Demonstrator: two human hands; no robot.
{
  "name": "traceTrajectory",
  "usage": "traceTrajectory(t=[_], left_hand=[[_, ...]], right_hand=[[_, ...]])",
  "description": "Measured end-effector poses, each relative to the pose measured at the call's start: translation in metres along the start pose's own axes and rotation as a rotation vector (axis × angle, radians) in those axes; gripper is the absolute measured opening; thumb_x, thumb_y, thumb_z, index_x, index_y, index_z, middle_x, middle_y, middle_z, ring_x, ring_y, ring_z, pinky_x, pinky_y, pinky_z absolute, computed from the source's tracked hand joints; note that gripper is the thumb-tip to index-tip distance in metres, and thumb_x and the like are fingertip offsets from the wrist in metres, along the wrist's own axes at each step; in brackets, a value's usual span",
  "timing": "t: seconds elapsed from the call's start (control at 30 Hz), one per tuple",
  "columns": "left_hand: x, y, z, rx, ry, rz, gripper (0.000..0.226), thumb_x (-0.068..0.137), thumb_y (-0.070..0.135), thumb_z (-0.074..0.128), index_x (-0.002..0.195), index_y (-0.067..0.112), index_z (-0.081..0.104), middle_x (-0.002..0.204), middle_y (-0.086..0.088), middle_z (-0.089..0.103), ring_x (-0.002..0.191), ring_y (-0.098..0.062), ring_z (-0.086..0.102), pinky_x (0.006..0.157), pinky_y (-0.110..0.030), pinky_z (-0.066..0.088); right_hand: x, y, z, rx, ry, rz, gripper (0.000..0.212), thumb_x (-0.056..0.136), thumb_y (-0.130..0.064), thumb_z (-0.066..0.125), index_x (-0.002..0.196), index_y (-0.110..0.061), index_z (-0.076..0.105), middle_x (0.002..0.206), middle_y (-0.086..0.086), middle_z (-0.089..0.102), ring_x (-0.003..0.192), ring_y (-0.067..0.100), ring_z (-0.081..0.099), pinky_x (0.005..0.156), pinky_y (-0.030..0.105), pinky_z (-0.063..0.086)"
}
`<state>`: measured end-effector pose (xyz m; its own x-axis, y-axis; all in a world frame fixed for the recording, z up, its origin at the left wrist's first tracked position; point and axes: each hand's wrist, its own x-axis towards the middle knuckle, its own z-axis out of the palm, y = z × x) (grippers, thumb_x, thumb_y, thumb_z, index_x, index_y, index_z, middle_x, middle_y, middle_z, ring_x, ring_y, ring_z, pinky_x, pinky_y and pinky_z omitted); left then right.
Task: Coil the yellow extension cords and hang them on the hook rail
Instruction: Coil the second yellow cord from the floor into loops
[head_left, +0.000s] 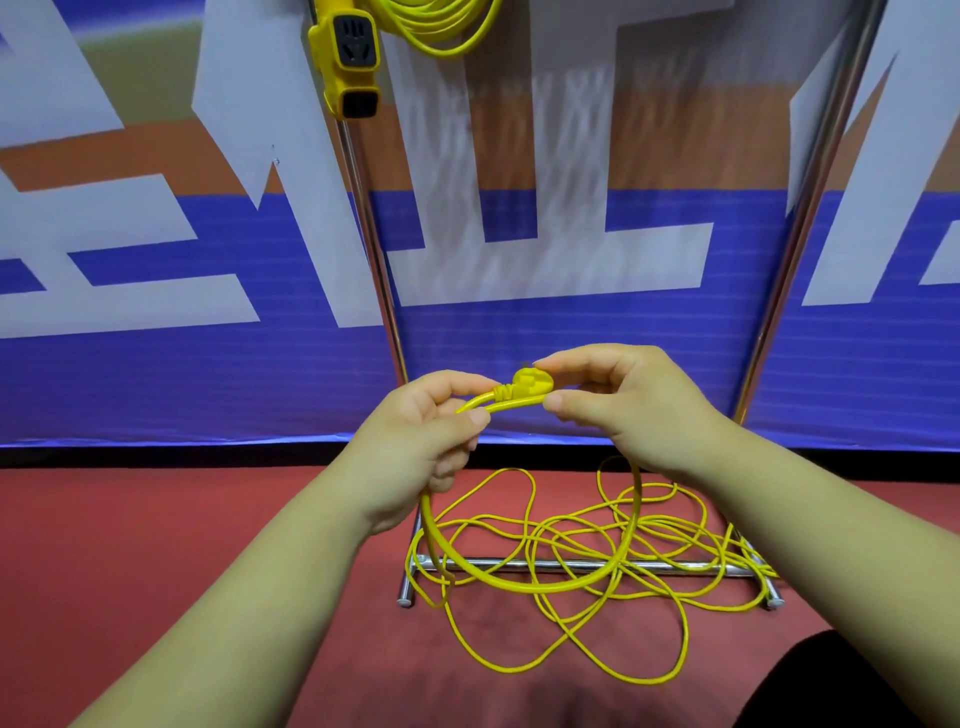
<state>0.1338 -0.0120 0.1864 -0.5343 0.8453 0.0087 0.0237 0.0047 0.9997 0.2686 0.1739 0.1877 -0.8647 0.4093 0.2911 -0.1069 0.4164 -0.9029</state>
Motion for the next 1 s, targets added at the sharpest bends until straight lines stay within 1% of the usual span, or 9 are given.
traceTrajectory(t=[0.17,0.33,0.5,0.6,0.7,0.77,0.87,0.93,1.0], left_hand=[[0.007,0.001,0.0,-0.11,-0.124,-0.028,0.035,0.09,0.015,0.055,0.125,0.019,0.058,0.066,-0.001,0.037,0.046,-0.01,0.028,0.041,-0.019,0.026],[0.014,0.001,-0.002,-0.055,-0.218,-0.056,0.028,0.094,0.013,0.049,0.115,0.022,0.065,0.067,-0.002,0.042,0.047,-0.008,0.019,0.042,-0.018,0.016],[0.031,-0.003,-0.006,-0.037,0.093,-0.018,0.031,0.103,0.001,0.038,0.101,0.015,0.066,0.063,0.0,0.041,0.045,-0.008,0.019,0.041,-0.017,0.013],[0.044,-0.007,-0.015,-0.156,0.353,0.036,0.032,0.104,0.001,0.034,0.102,0.013,0.063,0.063,0.001,0.038,0.044,-0.007,0.022,0.04,-0.018,0.015],[0.054,-0.008,-0.022,-0.32,0.52,0.068,0.033,0.103,0.002,0.031,0.104,0.013,0.061,0.062,0.002,0.036,0.045,-0.009,0.023,0.039,-0.02,0.019],[0.058,-0.005,-0.023,-0.403,0.578,0.095,0.032,0.103,0.002,0.03,0.105,0.013,0.06,0.061,0.002,0.037,0.045,-0.009,0.024,0.039,-0.02,0.021],[0.06,0.002,-0.025,-0.531,0.615,0.14,0.031,0.105,0.003,0.029,0.105,0.012,0.058,0.06,0.003,0.038,0.044,-0.008,0.027,0.039,-0.02,0.022],[0.06,0.007,-0.027,-0.614,0.61,0.157,0.03,0.105,0.005,0.029,0.105,0.012,0.058,0.06,0.003,0.039,0.043,-0.007,0.027,0.04,-0.02,0.023],[0.057,0.01,-0.029,-0.692,0.577,0.163,0.029,0.106,0.007,0.029,0.104,0.012,0.058,0.061,0.003,0.039,0.043,-0.007,0.027,0.04,-0.019,0.023]], right_hand=[[0.008,0.008,0.004,0.016,0.037,-0.014,0.03,0.084,-0.01,0.077,0.101,-0.034,0.073,0.093,-0.009,0.077,0.086,0.034,0.068,0.086,0.049,0.056],[0.015,0.019,0.005,0.03,0.054,0.015,0.028,0.084,-0.009,0.077,0.103,-0.029,0.074,0.096,-0.01,0.077,0.083,0.016,0.071,0.087,0.04,0.058],[0.025,0.036,0.008,-0.119,0.164,0.053,0.03,0.08,-0.023,0.082,0.104,-0.035,0.069,0.104,-0.011,0.071,0.096,0.005,0.067,0.089,0.028,0.054],[0.027,0.039,0.014,-0.167,0.223,0.058,0.025,0.077,-0.027,0.083,0.093,-0.034,0.065,0.095,-0.013,0.067,0.084,0.004,0.063,0.077,0.02,0.05],[0.025,0.042,0.034,-0.082,0.032,0.072,0.019,0.078,-0.019,0.082,0.082,-0.021,0.064,0.073,-0.01,0.062,0.062,0.004,0.054,0.062,0.014,0.044],[0.021,0.045,0.052,-0.043,-0.165,0.093,0.017,0.08,-0.018,0.082,0.081,-0.018,0.065,0.068,-0.01,0.061,0.06,0.004,0.052,0.062,0.016,0.044],[0.018,0.054,0.076,-0.051,-0.294,0.136,0.018,0.081,-0.022,0.081,0.085,-0.019,0.063,0.091,-0.002,0.072,0.079,0.012,0.065,0.077,0.028,0.053],[0.02,0.059,0.087,-0.064,-0.289,0.143,0.022,0.081,-0.025,0.08,0.086,-0.024,0.059,0.113,-0.001,0.07,0.101,0.011,0.065,0.09,0.033,0.052],[0.024,0.063,0.095,0.007,-0.333,0.156,0.026,0.082,-0.026,0.079,0.087,-0.025,0.053,0.123,-0.004,0.065,0.11,0.014,0.064,0.095,0.039,0.052]])
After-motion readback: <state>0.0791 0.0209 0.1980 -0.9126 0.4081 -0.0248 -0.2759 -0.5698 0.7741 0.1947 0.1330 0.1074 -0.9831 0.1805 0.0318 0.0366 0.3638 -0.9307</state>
